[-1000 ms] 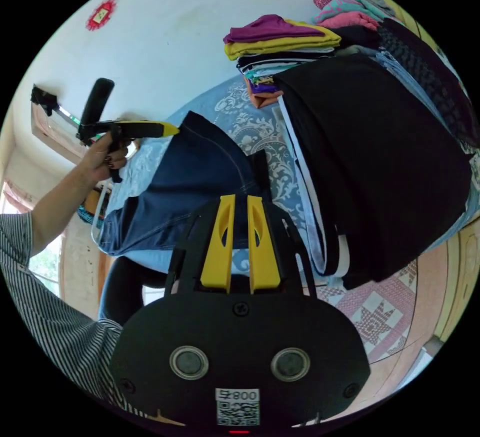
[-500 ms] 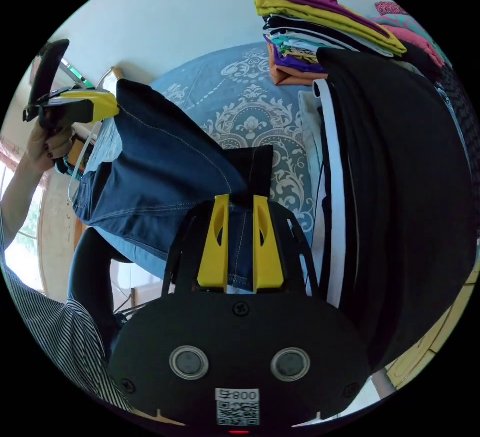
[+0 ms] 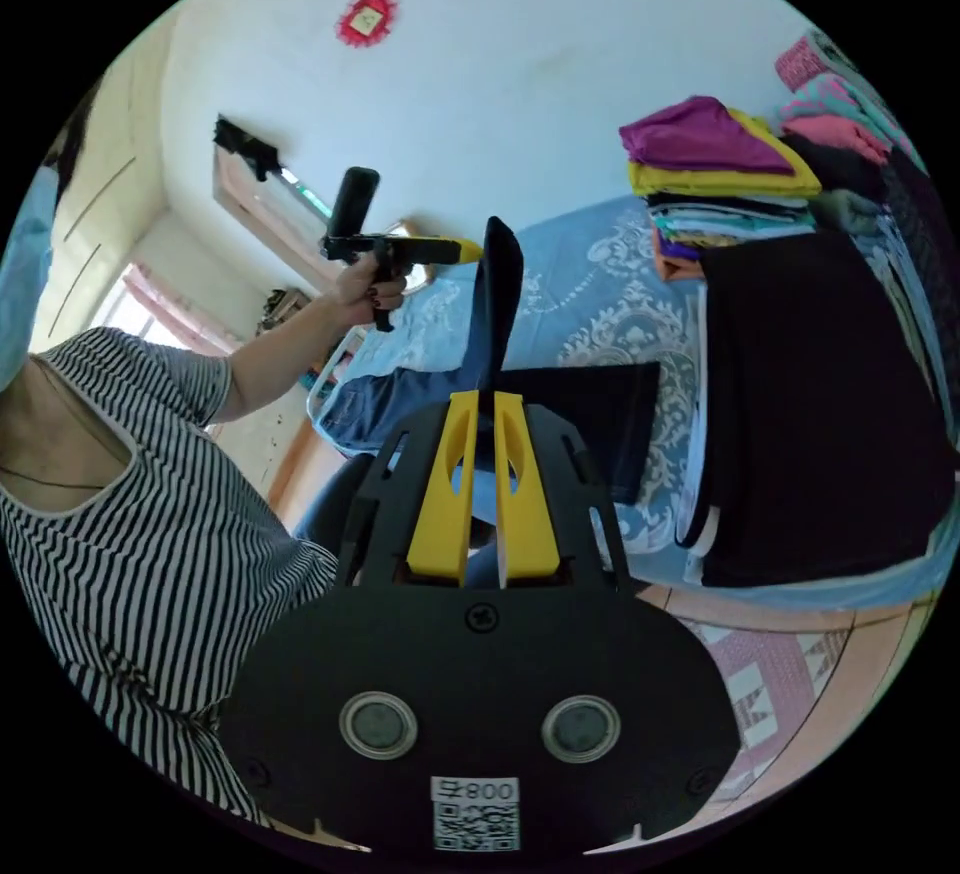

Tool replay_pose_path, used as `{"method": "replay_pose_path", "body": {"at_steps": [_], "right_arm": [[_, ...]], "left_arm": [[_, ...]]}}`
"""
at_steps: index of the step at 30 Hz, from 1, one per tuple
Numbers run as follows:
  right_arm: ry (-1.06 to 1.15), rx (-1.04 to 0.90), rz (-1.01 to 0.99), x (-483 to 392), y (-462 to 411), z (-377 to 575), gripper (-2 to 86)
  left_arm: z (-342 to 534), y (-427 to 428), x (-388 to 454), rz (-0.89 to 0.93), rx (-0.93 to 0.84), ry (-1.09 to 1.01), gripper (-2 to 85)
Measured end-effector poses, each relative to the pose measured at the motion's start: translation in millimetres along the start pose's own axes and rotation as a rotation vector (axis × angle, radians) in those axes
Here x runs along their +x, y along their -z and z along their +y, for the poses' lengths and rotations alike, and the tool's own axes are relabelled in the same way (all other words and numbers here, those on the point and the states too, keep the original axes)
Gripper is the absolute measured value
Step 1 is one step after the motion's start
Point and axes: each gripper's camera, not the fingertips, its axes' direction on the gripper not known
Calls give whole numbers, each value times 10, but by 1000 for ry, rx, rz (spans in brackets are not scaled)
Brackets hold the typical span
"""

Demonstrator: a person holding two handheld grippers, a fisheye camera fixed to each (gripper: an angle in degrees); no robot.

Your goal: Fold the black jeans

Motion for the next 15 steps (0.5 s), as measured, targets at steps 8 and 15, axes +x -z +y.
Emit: {"method": "replay_pose_path", "body": {"at_steps": [8, 15], "right_arm": [[-312, -127, 78, 905, -632, 345, 26], [-368, -183, 171, 1108, -992, 306, 28]], "left_arm": [[-339, -1335, -191, -99, -288, 12, 2], [-465, -1982, -336, -200, -407, -32, 2]]}}
